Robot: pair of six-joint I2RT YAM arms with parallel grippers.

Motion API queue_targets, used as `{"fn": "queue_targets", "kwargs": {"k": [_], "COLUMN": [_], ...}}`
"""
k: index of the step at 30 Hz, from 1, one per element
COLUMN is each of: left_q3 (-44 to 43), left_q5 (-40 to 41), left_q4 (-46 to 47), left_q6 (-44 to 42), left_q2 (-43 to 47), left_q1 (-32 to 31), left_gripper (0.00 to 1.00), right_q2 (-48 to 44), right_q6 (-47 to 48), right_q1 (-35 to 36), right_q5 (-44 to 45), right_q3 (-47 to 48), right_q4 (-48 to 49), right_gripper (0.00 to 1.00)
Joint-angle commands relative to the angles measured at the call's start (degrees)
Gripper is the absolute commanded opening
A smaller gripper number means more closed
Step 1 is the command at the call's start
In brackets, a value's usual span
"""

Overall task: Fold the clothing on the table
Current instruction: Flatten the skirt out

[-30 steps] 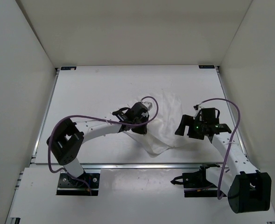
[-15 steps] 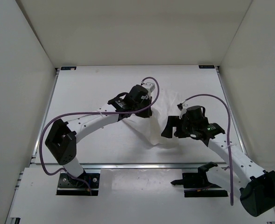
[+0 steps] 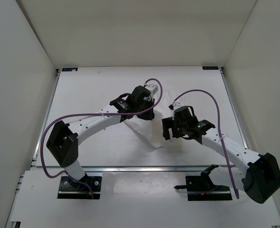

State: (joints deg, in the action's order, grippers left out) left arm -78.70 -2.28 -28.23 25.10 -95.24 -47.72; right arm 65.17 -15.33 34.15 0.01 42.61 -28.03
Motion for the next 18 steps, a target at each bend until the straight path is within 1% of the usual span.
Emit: {"fn": "queue_targets", "kwargs": {"k": [1, 2, 3, 4, 6, 7, 9, 10, 12, 14, 15, 16, 18], "left_q3": [1.09, 1.44, 1.79, 1.79, 2.23, 2.93, 3.46, 4.24, 5.65, 7.93, 8.55, 9.78, 11.45], "left_q5": [-2.28, -2.63, -2.72, -3.33, -3.51, -3.78, -4.48, -4.66, -5.01, -5.1, -5.1, -5.01, -2.47], "left_q4": [0.54, 0.72, 1.07, 0.98, 0.81, 0.55, 1.24, 1.51, 1.95, 2.82, 3.52, 4.05, 4.15], "left_q6": [0.56, 1.0, 1.09, 1.26, 1.53, 1.79, 2.32, 2.58, 3.02, 3.46, 3.81, 3.47, 3.11], "left_q2": [4.01, 4.01, 4.36, 4.36, 4.71, 4.8, 5.59, 5.94, 6.38, 7.0, 7.17, 7.18, 6.57], "left_q1": [0.44, 0.27, 0.0, 0.44, -0.35, -0.18, -0.26, -0.35, -0.09, -0.61, -1.05, -1.4, -3.94], "left_gripper": [0.0, 0.0, 0.0, 0.0, 0.0, 0.0, 0.0, 0.0, 0.0, 0.0, 0.03, 0.12, 0.26], "right_q2": [-1.44, -1.1, -1.36, -1.36, -0.57, -0.13, 1.01, 1.71, 2.5, 2.42, 2.77, 2.34, 2.34], "right_q6": [2.23, 2.32, 2.59, 3.11, 3.11, 3.2, 2.94, 2.85, 3.03, 2.94, 2.85, 2.85, 2.15], "right_q1": [-1.37, -0.67, -0.67, -0.67, -1.19, -1.98, -2.42, -2.25, -2.42, -2.42, -2.07, -2.85, -3.29], "right_q5": [7.28, 9.63, 10.7, 11.49, 11.16, 11.24, 12.55, 12.73, 12.22, 12.12, 11.86, 11.68, 9.41], "right_q3": [1.34, 0.73, 0.37, -0.07, -0.86, -1.3, -1.21, -1.47, -1.39, -1.57, -1.39, -1.48, -0.69], "right_q4": [5.16, 5.27, 6.14, 6.67, 7.63, 8.08, 8.08, 8.25, 8.43, 8.35, 8.52, 8.43, 8.34], "right_gripper": [0.77, 0.74, 0.72, 0.68, 0.59, 0.5, 0.23, 0.18, 0.01, 0.0, 0.0, 0.0, 0.0]}}
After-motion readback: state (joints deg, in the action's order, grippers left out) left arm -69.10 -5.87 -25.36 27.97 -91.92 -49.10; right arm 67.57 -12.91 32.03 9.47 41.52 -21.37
